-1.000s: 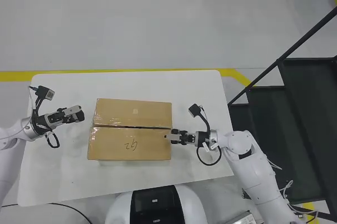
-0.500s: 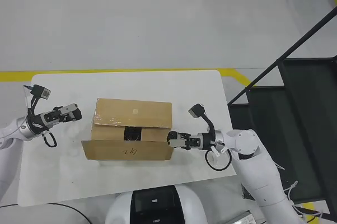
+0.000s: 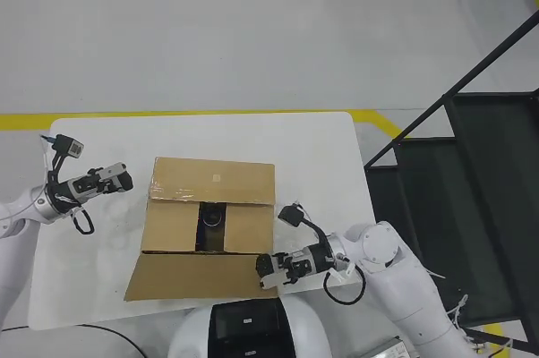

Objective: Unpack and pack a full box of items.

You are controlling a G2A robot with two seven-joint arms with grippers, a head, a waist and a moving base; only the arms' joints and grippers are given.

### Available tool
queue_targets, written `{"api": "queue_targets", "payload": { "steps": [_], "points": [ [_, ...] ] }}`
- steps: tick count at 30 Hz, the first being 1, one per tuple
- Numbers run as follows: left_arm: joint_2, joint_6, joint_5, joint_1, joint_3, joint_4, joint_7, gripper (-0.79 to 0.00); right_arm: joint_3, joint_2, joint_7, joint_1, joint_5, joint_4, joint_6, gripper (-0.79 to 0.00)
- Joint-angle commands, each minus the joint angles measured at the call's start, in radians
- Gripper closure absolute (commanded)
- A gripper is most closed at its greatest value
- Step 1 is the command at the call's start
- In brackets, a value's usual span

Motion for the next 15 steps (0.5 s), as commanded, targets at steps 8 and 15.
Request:
{"api": "queue_targets", "payload": {
  "steps": [8,15],
  "points": [
    [0.001,-0.009,-0.004,0.020,-0.017,-0.004,-0.005,-0.785,-0.070,0.010,-0.043,0.006,-0.192,0.007,0.010,-0.785],
    [0.005,-0.019,-0.007,0.042,-0.040,-0.018,-0.001,-0.785,-0.109,0.015,-0.156,0.022,-0.387,-0.004,0.056,-0.785]
  ]
}}
